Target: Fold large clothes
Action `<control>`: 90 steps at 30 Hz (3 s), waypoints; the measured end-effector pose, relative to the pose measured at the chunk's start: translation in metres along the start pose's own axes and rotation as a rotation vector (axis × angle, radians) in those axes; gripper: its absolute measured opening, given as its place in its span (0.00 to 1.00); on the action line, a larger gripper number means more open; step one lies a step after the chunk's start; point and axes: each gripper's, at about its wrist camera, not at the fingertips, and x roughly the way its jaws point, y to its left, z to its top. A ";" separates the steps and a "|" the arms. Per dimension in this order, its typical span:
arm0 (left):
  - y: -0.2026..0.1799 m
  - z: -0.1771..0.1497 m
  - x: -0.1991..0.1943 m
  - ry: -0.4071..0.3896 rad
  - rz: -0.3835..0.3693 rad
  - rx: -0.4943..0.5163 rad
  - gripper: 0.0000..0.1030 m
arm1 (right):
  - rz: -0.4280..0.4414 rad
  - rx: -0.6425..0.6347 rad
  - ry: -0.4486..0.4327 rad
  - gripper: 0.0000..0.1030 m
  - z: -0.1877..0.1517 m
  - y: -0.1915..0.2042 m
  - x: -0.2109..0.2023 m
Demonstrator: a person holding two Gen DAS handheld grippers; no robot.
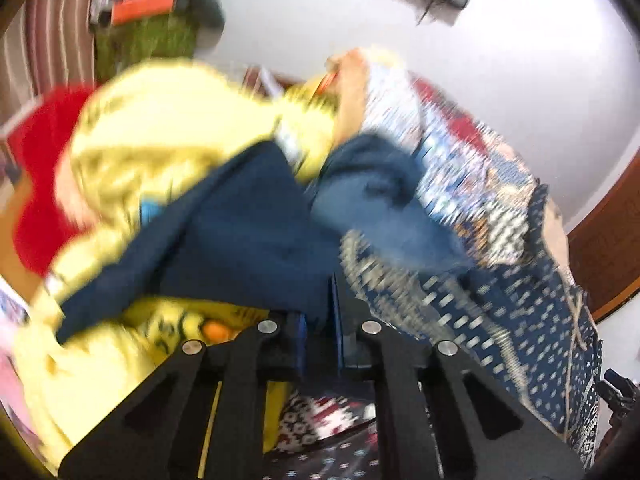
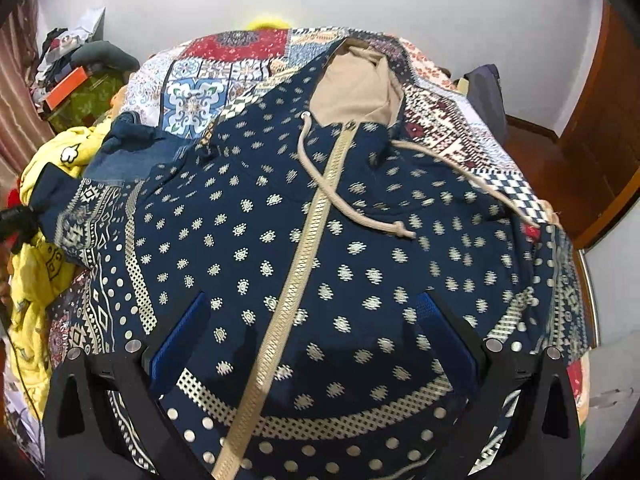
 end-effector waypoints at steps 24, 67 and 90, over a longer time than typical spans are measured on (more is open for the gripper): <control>-0.318 -0.084 -0.004 0.142 -0.359 0.486 0.05 | -0.077 0.014 -0.073 0.98 -0.036 -0.085 -0.057; -0.077 -0.052 -0.046 0.094 -0.051 0.330 0.60 | 0.086 -0.444 -0.025 0.98 0.024 0.162 0.007; -0.071 -0.079 0.015 0.224 -0.069 0.297 0.60 | 0.095 -0.493 0.001 0.12 0.037 0.205 0.075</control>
